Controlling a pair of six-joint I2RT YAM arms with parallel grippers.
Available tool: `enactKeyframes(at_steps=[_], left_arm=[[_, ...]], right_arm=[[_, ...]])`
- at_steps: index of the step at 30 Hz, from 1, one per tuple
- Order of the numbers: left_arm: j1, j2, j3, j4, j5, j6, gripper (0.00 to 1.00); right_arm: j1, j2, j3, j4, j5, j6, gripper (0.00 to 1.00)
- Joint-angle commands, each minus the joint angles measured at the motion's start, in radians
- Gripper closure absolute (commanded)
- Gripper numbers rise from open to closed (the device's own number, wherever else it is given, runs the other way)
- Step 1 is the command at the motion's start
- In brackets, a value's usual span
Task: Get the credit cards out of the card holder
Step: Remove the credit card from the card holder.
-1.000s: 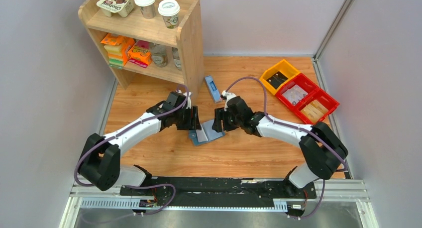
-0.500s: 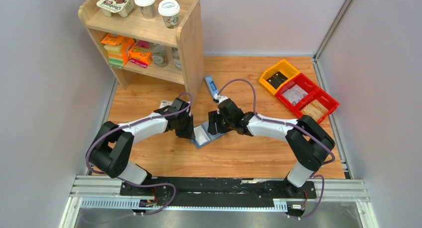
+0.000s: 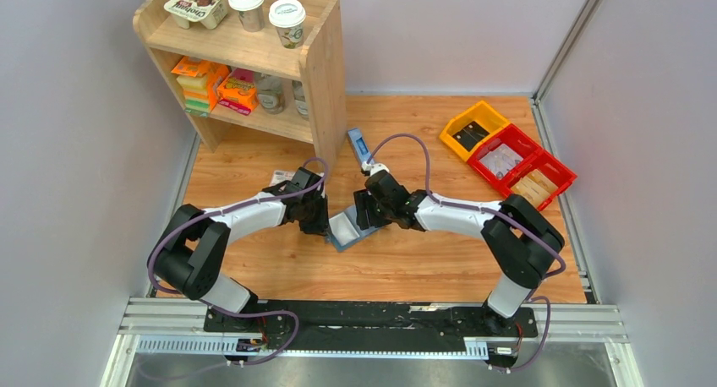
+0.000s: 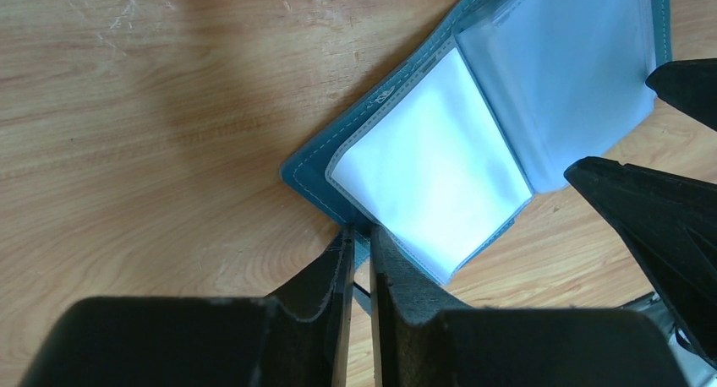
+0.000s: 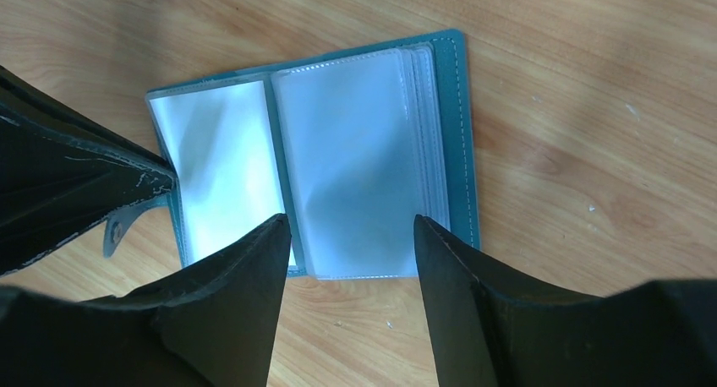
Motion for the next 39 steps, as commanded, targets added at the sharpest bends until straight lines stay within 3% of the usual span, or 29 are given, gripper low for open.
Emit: enactKeyframes(at_steps=[1,8,19,21,24,27,32,39], left_arm=[[0.0,0.013,-0.016,0.03,0.009,-0.012,0.81],[-0.002,0.019,-0.017,0.038,0.02,-0.012,0.82],[0.0,0.031,-0.036,0.07,0.032,-0.026,0.83],[0.0,0.031,-0.037,0.07,0.032,-0.027,0.83],[-0.002,0.028,-0.04,0.07,0.029,-0.027,0.84],[0.0,0.03,-0.039,0.07,0.029,-0.027,0.84],[0.0,0.034,-0.037,0.07,0.032,-0.027,0.84],[0.0,0.027,-0.034,0.067,0.028,-0.026,0.84]], right_arm=[[0.025,0.02,0.043,-0.041,0.081,-0.031,0.39],[0.054,0.075,0.059,-0.037,-0.02,-0.026,0.4],[0.063,0.04,0.078,0.094,-0.387,-0.023,0.46],[0.069,-0.011,0.085,0.042,-0.275,-0.044,0.45],[0.068,-0.066,0.082,-0.058,0.011,-0.069,0.38],[0.063,-0.077,0.094,-0.11,0.147,-0.123,0.31],[0.055,-0.017,0.132,-0.135,0.143,-0.161,0.23],[0.054,0.081,0.172,-0.127,0.106,-0.149,0.2]])
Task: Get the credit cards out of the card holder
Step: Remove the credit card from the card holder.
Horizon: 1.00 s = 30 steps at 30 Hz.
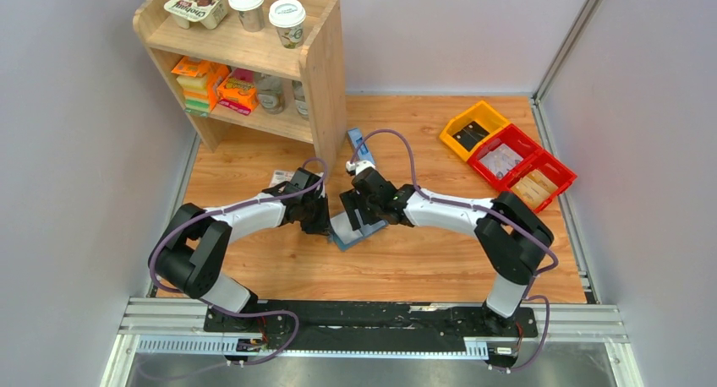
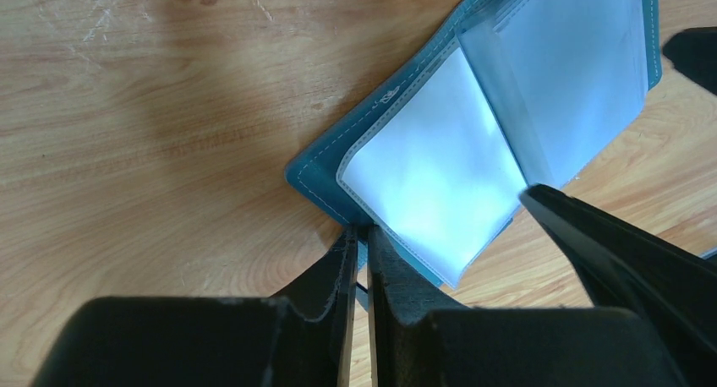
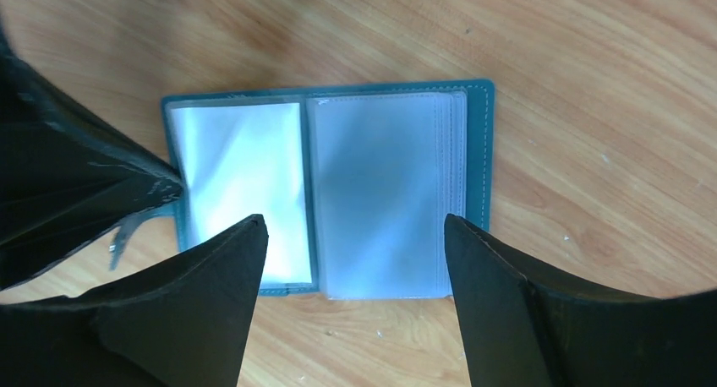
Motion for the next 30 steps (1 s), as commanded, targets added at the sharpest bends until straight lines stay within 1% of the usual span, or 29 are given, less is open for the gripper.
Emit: enactKeyframes(at_steps=[1,5,10,12,18,20,25,30], left_arm=[[-0.005,0.019,-0.018,0.014,-0.008,-0.007,0.84],[-0.005,0.022,-0.017,0.015,-0.005,-0.005,0.84],[-0.007,0.024,-0.017,0.017,-0.003,-0.005,0.84],[-0.005,0.024,-0.015,0.019,-0.003,-0.005,0.85],[-0.005,0.027,-0.017,0.026,0.001,-0.01,0.85],[-0.005,0.024,-0.02,0.029,0.001,-0.011,0.85],[-0.005,0.025,-0.023,0.034,0.001,-0.014,0.85],[-0.005,0.01,-0.03,0.039,-0.005,-0.019,0.85]], right_arm=[[0.001,0.048,0.044,-0.003,0.002,-0.014,0.2],[0.001,0.065,0.037,0.003,-0.023,-0.014,0.21],[0.001,0.068,0.022,0.011,-0.092,-0.011,0.23],[0.001,0.055,0.016,0.023,-0.157,-0.009,0.26],[-0.001,-0.003,0.001,0.055,-0.257,-0.003,0.38],[0.001,-0.024,-0.006,0.072,-0.288,0.008,0.4],[0.001,-0.052,-0.013,0.092,-0.336,0.026,0.4],[0.001,-0.046,-0.018,0.1,-0.343,0.034,0.34]])
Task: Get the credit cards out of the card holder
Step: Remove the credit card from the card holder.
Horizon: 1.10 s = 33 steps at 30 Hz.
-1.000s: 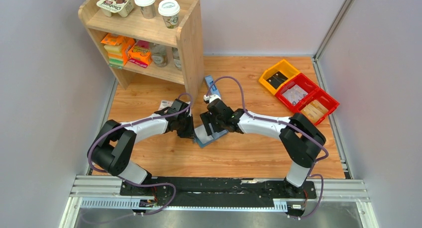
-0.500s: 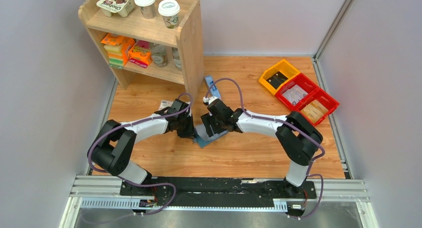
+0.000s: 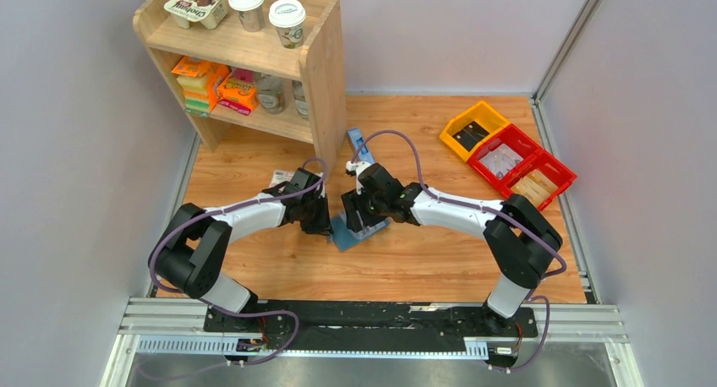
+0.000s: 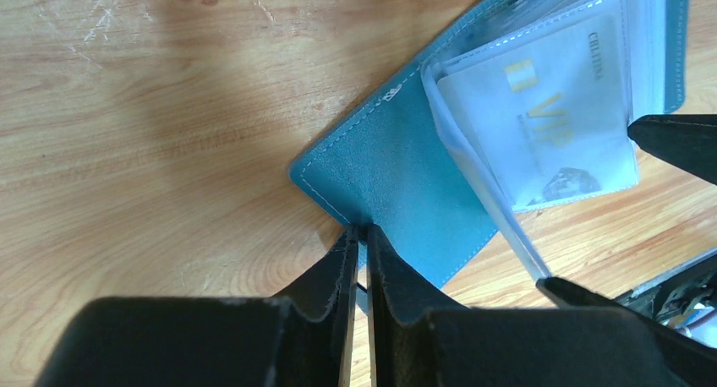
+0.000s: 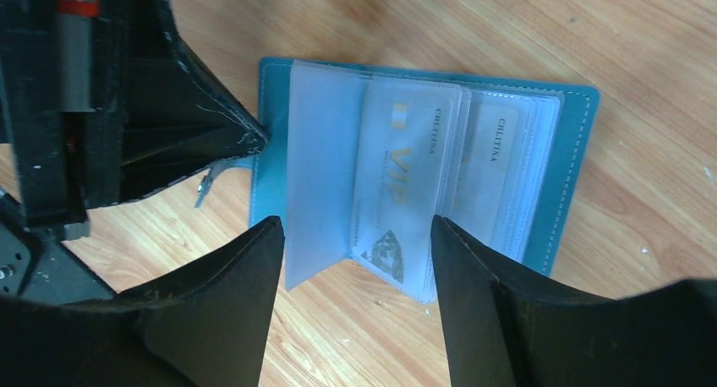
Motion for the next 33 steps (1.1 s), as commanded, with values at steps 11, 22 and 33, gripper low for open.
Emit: enactKeyframes(at_steps=[11,22,33], left_arm=[[-0.007,-0.032,-0.042,0.018,-0.028,-0.023,0.85],[-0.007,-0.309,-0.018,-0.164,-0.223,-0.015,0.57],[-0.006,-0.375,0.143,-0.235,-0.148,-0.084,0.53]], right_arm=[[0.019,-0.017,-0.012,0.093,-0.066,0.047,0.28],[-0.027,0.051,-0.032,0.101,-0.041,0.054,0.77],[-0.041,0.068,-0.09,0.192,-0.092,0.087,0.83]])
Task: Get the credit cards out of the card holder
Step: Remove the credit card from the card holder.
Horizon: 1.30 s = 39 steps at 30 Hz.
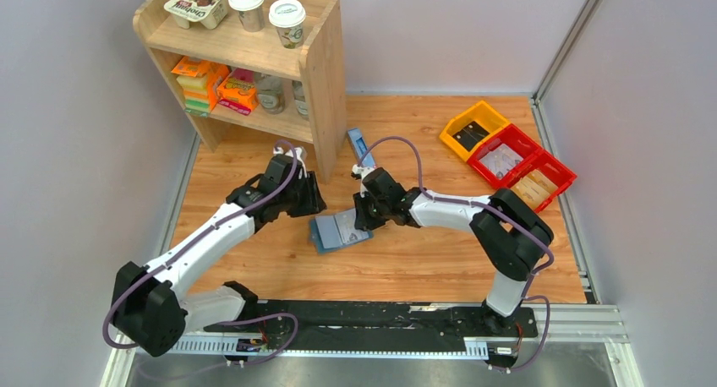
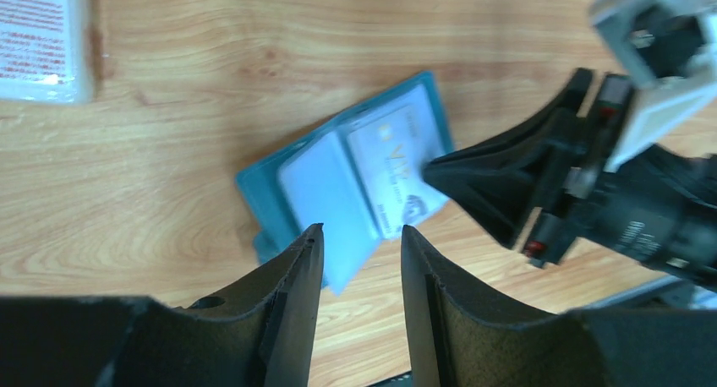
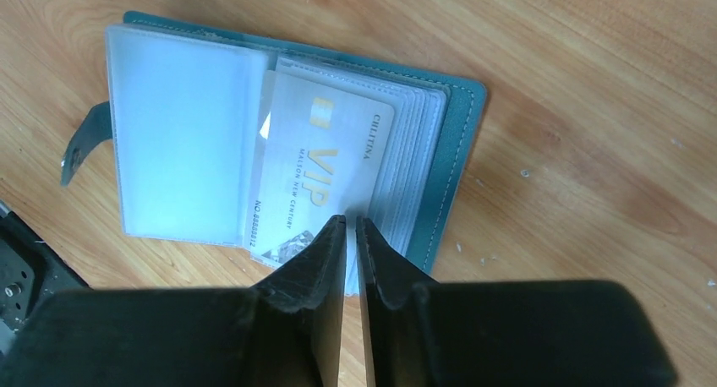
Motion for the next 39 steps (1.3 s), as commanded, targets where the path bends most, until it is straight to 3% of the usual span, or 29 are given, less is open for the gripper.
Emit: enactKeyframes(at_steps=[1,9,23,35,39], left_arm=[[-0.006,-0.015,0.027,0.049,0.106,-0.071,0.53],[-0.004,0.103,-0.16,0.402,0.205,-0.229,0.51],[0.017,0.206,-0.422,0.823,0.162,-0.381,0.44],[0.025,0.143,-0.504,1.05,0.225,-0.421,0.65],[0.023,0.159,-0.513,1.139,0.283,-0.434,0.68]], right_arm=[[-0.003,0.002,-0.025,0.064,-0.022,0.018,0.83],[-0.026,-0.007,-0.052,0.107,-0.053,0.045,0.82],[-0.034,0.015,-0.092,0.182,-0.092,0.094,0.82],[-0.056,0.041,-0.129,0.243,-0.118,0.145,0.82],[-0.062,0.047,-0.132,0.257,-0.13,0.157,0.82]])
